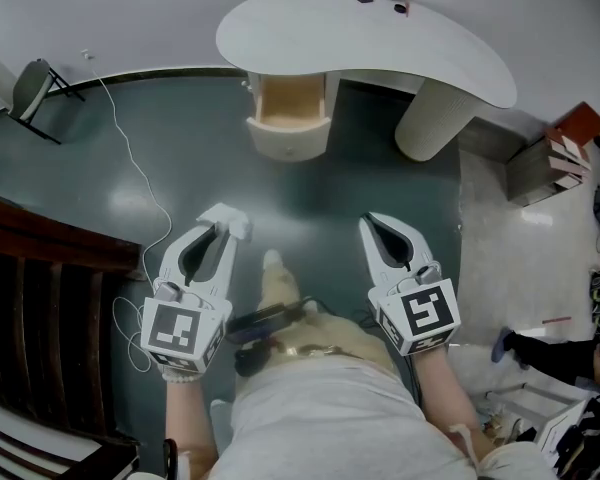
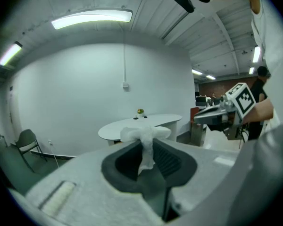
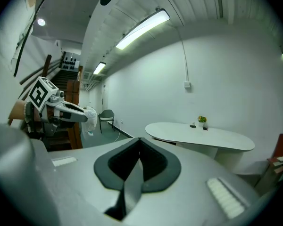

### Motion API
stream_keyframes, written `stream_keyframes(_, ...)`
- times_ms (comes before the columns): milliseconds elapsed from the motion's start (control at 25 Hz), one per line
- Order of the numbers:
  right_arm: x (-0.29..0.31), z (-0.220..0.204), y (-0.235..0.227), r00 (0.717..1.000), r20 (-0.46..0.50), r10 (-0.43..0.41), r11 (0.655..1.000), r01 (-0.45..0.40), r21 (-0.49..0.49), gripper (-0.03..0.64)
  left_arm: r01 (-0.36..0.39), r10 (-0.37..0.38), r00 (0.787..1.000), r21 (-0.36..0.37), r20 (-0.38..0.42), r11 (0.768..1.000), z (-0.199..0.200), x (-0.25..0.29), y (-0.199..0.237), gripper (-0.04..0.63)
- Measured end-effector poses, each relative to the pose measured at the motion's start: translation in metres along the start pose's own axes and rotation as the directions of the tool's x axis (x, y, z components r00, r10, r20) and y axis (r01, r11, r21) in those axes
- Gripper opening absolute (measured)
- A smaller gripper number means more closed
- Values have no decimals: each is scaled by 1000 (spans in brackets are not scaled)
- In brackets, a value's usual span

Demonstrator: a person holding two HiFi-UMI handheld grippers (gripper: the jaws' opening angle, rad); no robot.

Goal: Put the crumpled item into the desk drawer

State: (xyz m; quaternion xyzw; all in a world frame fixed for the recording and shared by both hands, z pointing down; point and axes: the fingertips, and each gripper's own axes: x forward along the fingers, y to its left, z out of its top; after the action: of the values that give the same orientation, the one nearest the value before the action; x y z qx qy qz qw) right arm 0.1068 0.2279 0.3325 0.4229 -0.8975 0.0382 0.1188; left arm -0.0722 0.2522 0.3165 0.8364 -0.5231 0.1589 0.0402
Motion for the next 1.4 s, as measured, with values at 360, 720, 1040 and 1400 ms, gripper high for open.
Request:
stream_keyframes(360, 6, -1, 2, 1000, 5, -9, 1000, 9, 6, 5, 5, -5, 1000, 7, 19, 1000, 0, 4, 1, 64)
stream_keyframes(720, 30, 3, -10, 999, -1, -46, 999, 46, 15, 5, 47, -47, 998, 10, 34, 999, 7, 32, 23, 64)
stream_keyframes(1040, 79, 11, -33, 998, -4, -66, 998, 66, 21, 5, 82, -83, 996, 22, 34, 996, 16, 80, 55, 64)
stream_keyframes(1400, 139, 30, -62, 995, -39, -87, 996, 88, 19, 5, 134, -134, 991, 6, 25, 991, 30, 138, 102, 64)
